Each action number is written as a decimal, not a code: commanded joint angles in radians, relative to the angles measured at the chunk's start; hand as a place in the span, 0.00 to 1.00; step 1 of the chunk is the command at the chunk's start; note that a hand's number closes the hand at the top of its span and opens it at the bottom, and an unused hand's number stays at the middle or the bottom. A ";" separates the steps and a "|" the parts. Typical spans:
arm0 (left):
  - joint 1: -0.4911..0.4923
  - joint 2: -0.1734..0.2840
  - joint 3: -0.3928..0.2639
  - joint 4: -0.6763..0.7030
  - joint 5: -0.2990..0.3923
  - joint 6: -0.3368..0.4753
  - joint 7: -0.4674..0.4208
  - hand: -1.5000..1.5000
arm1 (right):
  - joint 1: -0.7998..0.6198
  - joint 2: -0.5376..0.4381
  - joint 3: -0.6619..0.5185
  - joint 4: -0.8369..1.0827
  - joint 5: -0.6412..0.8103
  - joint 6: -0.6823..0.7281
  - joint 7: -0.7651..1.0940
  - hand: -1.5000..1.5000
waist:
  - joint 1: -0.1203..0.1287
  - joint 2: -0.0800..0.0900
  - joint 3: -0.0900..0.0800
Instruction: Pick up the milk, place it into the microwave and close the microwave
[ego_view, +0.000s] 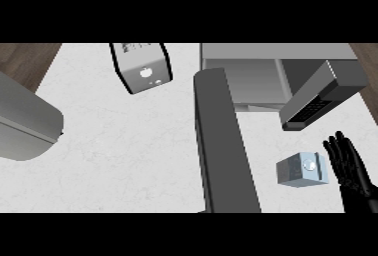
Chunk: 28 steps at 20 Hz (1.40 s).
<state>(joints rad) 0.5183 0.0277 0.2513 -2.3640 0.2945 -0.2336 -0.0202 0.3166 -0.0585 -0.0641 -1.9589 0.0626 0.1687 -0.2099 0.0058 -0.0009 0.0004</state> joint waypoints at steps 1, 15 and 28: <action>0.063 -0.026 0.008 -0.021 0.017 -0.052 -0.036 0.00 | -0.014 -0.039 -0.107 0.119 -0.054 0.025 -0.077 0.00 | 0.001 -0.001 0.000; 0.124 -0.027 -0.008 -0.018 0.011 -0.054 -0.094 0.00 | -0.122 -0.082 -0.167 0.610 0.015 0.064 -0.415 0.00 | 0.004 -0.001 0.000; 0.109 -0.027 0.048 0.030 0.025 -0.100 -0.112 0.00 | -0.296 -0.155 -0.221 1.019 0.088 -0.001 -0.670 0.00 | 0.006 0.000 0.000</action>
<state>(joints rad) 0.5575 0.0093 0.3111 -2.3518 0.3372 -0.3003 -0.0444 0.0491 -0.1824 -0.2617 -1.0513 0.1401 0.1763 -0.7944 0.0086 -0.0004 0.0005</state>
